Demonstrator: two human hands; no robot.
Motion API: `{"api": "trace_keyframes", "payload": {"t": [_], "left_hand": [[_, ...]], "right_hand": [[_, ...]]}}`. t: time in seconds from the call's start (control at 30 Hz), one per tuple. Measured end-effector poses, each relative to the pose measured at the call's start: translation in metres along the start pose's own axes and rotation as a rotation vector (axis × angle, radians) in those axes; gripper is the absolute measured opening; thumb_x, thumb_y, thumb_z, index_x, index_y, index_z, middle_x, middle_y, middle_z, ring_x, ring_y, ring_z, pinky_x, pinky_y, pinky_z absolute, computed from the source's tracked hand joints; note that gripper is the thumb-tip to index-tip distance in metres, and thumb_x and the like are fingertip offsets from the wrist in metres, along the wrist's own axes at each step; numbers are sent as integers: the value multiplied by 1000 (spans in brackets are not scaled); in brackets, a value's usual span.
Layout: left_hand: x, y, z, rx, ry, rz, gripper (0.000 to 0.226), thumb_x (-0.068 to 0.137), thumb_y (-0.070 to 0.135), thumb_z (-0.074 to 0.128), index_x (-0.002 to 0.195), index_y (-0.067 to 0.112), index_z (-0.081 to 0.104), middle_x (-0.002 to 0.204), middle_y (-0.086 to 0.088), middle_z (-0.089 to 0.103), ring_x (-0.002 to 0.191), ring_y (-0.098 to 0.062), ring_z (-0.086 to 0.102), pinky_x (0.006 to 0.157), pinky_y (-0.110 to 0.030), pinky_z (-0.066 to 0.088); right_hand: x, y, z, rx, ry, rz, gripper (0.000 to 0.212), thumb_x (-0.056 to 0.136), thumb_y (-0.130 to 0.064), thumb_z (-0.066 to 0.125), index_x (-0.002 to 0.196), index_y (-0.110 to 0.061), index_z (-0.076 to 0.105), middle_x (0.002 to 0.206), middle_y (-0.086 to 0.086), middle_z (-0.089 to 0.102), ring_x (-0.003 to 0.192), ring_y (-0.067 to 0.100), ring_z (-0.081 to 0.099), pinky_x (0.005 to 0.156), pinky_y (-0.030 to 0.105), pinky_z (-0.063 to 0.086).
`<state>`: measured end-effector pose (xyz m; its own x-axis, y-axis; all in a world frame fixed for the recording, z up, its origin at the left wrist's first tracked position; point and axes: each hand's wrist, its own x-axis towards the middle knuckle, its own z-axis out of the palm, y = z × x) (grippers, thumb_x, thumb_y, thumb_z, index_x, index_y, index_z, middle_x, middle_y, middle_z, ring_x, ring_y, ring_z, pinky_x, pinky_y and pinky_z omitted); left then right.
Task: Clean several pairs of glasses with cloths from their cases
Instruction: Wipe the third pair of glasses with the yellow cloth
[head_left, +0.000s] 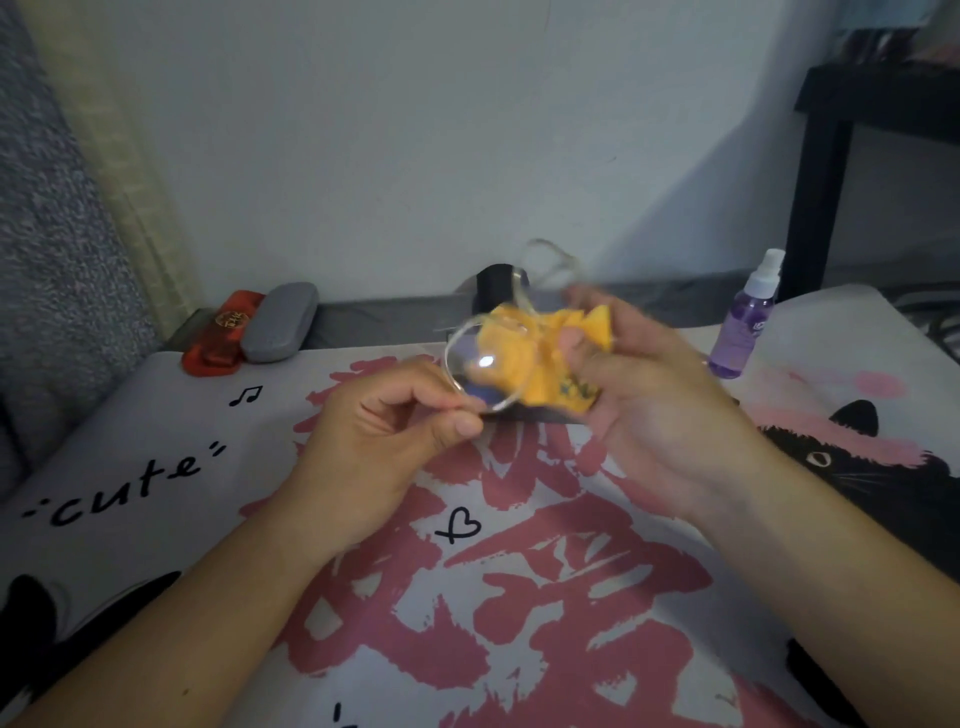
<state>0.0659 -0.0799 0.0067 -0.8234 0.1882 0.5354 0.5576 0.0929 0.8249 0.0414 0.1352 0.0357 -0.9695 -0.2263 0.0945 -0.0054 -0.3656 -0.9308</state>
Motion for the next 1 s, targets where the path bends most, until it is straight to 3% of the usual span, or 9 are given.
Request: {"api": "trace_keyframes", "payload": {"t": [0.07, 0.13, 0.27, 0.4, 0.53, 0.63, 0.77, 0.87, 1.0], "left_hand": [[4, 0, -3, 26, 53, 12, 14, 83, 25, 77, 87, 13, 72, 85, -10, 70, 79, -30, 65, 77, -30, 57], [4, 1, -9, 60, 80, 8, 6, 88, 19, 75, 87, 14, 73, 86, -5, 72, 81, -22, 68, 78, -27, 56], [2, 7, -20, 118, 146, -22, 12, 87, 18, 66, 94, 18, 76, 90, 6, 74, 87, -10, 68, 82, -19, 54], [5, 4, -22, 52, 200, -72, 9, 88, 44, 73, 94, 40, 78, 94, 11, 75, 95, -10, 68, 94, -33, 53], [5, 1, -23, -116, 244, -105, 35, 73, 62, 80, 94, 33, 78, 91, 12, 71, 94, -10, 64, 98, -40, 46], [6, 1, -23, -143, 247, -109, 38, 71, 62, 81, 93, 31, 78, 90, 11, 70, 93, -10, 63, 97, -38, 46], [5, 3, -23, -128, 235, -118, 37, 73, 63, 79, 94, 33, 78, 91, 12, 71, 96, -11, 65, 98, -39, 46], [5, 5, -19, -110, 223, -110, 36, 72, 66, 78, 94, 37, 79, 89, 13, 72, 92, -9, 65, 95, -35, 46], [3, 6, -14, -111, 212, -108, 37, 70, 68, 78, 93, 39, 79, 89, 13, 74, 90, -6, 67, 88, -24, 50]], "right_hand": [[0, 6, 5, -74, -2, 34, 44, 98, -9, 61, 140, -20, 54, 130, 9, 67, 117, 26, 68, 100, 48, 55], [7, 2, 1, -164, 108, -24, 39, 97, -20, 66, 134, -28, 59, 131, 6, 65, 116, 25, 67, 101, 51, 54], [13, -18, -21, -370, 286, -106, 14, 98, -27, 62, 107, -23, 72, 101, 5, 72, 100, 31, 69, 90, 53, 57], [11, -34, -28, -381, 422, -250, 25, 102, -33, 55, 96, -22, 77, 96, 3, 77, 96, 25, 73, 90, 45, 59], [3, -47, -26, -324, 356, -456, 48, 108, -36, 35, 91, -27, 79, 93, -9, 77, 91, 9, 70, 81, 29, 53], [-9, -43, -29, -657, 183, -649, 41, 105, -16, 39, 107, -32, 75, 110, -26, 72, 100, 6, 67, 87, 25, 52], [-10, -35, -32, -900, -13, -771, 36, 104, -19, 39, 131, -21, 62, 144, -2, 59, 133, 12, 55, 104, 32, 47], [-9, -30, -27, -982, 24, -838, 41, 103, -17, 40, 142, -18, 52, 151, -2, 50, 143, 10, 44, 115, 32, 39], [-11, -22, -13, -1101, 264, -1055, 49, 102, -5, 45, 150, 2, 36, 155, 6, 37, 144, 34, 42, 112, 55, 42]]}}
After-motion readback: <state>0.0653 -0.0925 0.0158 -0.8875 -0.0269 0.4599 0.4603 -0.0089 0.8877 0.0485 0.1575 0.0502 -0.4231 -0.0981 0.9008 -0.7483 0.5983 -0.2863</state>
